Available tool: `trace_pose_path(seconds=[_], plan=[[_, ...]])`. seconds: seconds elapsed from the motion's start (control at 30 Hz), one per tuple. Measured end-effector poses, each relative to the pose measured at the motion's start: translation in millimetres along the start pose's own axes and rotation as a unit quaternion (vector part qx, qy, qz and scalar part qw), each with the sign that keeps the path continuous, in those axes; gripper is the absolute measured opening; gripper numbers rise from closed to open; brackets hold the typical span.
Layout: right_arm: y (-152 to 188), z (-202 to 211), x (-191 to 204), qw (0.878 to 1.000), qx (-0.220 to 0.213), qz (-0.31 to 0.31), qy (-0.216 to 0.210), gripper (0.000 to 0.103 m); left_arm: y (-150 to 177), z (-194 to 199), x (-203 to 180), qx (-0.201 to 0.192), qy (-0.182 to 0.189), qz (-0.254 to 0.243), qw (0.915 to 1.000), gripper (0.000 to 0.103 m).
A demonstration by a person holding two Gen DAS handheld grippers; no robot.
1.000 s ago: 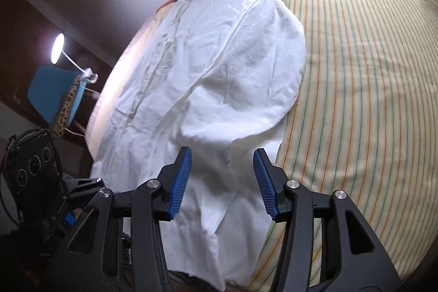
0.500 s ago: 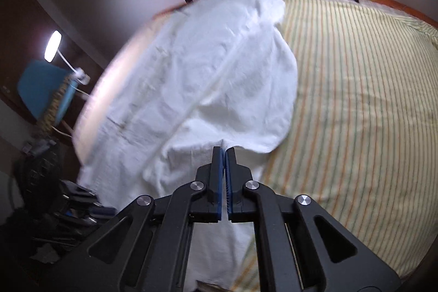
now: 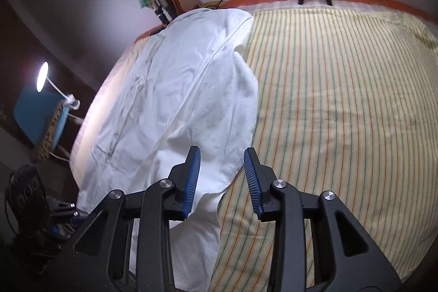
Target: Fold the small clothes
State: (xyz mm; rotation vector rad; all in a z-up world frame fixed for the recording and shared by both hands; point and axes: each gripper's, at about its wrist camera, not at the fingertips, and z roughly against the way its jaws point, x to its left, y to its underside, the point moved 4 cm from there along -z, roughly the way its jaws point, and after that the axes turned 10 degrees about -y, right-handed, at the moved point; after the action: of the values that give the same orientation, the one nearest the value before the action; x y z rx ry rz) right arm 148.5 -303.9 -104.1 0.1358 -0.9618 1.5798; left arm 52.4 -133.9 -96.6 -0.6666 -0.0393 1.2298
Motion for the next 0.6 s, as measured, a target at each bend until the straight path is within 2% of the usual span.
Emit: trace_pose_path(seconds=[0.13,0.2,0.23,0.27,0.3,0.47,0.5,0.53,0.57,0.6], plan=[[28.8,5.7,17.7,0.998,0.016,-0.010,-0.060,0.035,0.6,-4.3,-9.8,-0.001,-0.013,-0.033,0.9994,0.025],[52.2,9.4,33.6,0.995,0.032,-0.014,-0.096,0.035,-2.8,-10.8,-9.4,0.007,-0.010,-0.028,0.9995,0.025],[64.1,10.0,40.0,0.994,0.042,-0.013,-0.103,0.041,-2.5,-13.0,-7.9,0.010,-0.009,-0.023,0.9996,0.025],[78.7,10.8,46.6,0.993,0.051,-0.008,-0.102,0.050,-2.4,-14.6,-5.9,0.012,-0.009,-0.019,0.9997,0.025],[89.3,11.0,51.6,0.993,0.057,-0.003,-0.100,0.054,-1.9,-16.0,-5.0,0.014,-0.010,-0.017,0.9997,0.025],[124.2,-2.9,62.5,0.991,0.099,0.002,-0.086,0.055,1.0,-25.5,-2.6,0.019,-0.014,-0.019,0.9995,0.025],[126.7,-7.0,63.2,0.991,0.104,0.005,-0.084,0.053,2.0,-27.6,-2.4,0.019,-0.017,-0.022,0.9994,0.025],[128.1,-11.4,63.6,0.991,0.109,0.007,-0.083,0.039,2.7,-30.2,-2.5,0.020,-0.019,-0.023,0.9994,0.025],[128.6,-16.9,61.7,0.990,0.115,0.001,-0.085,0.017,4.0,-31.2,-2.4,0.022,-0.019,-0.023,0.9993,0.025],[129.1,-20.4,57.8,0.989,0.114,-0.018,-0.094,0.012,5.1,-32.9,-1.8,0.023,-0.020,-0.023,0.9993,0.025]])
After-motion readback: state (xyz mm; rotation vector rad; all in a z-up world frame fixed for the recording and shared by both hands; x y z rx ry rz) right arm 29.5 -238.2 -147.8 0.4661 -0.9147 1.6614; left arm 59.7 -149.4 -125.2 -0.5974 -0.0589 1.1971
